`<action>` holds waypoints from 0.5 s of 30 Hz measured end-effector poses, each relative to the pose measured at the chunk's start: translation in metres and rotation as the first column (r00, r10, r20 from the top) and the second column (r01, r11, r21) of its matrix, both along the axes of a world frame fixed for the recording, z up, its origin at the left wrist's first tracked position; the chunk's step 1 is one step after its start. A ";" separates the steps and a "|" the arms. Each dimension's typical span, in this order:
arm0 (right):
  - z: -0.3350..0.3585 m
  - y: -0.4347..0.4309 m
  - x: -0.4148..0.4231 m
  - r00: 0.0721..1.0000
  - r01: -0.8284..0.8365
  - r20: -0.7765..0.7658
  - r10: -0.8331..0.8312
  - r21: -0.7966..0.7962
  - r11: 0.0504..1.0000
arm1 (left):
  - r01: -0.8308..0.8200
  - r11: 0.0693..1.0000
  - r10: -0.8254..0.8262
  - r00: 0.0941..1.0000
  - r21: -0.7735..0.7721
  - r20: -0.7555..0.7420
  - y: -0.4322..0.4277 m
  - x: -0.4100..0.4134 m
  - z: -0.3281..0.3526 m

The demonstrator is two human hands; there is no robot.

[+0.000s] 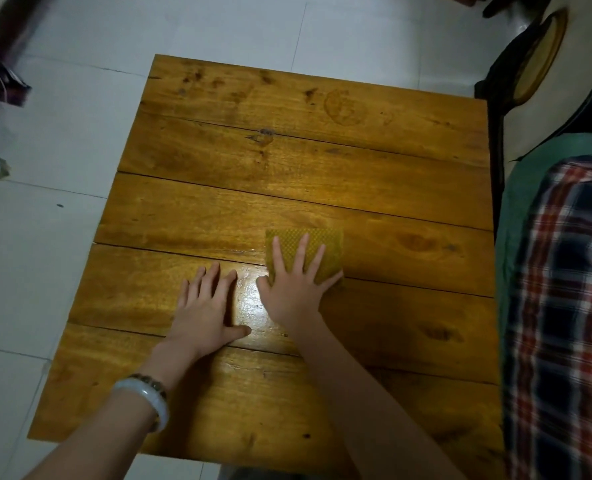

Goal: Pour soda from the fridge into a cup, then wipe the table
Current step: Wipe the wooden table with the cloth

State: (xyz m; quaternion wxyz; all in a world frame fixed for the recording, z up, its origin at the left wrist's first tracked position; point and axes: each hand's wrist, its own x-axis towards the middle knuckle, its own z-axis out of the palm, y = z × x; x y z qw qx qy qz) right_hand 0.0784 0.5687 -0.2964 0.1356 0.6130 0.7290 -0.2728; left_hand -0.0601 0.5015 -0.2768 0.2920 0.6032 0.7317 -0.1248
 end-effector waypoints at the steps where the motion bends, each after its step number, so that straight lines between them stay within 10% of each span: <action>1: 0.002 -0.003 -0.002 1.000 -0.006 -0.024 0.006 -0.026 1.000 | -0.008 1.000 0.008 1.000 0.001 0.021 0.001 -0.001 0.001; 5: 0.020 0.003 0.023 0.964 0.110 -0.243 -0.111 -0.017 0.994 | -0.199 0.977 0.182 0.966 0.077 0.186 0.010 -0.001 0.011; 8: 0.033 0.012 0.063 0.786 0.490 -0.487 -0.380 0.117 0.864 | -0.376 0.901 0.301 0.902 0.218 0.309 0.020 0.007 0.014; 15: 0.024 0.032 0.090 0.560 0.634 -0.402 -0.724 -0.355 0.687 | -0.745 0.666 0.666 0.574 -0.034 0.476 0.040 0.051 0.004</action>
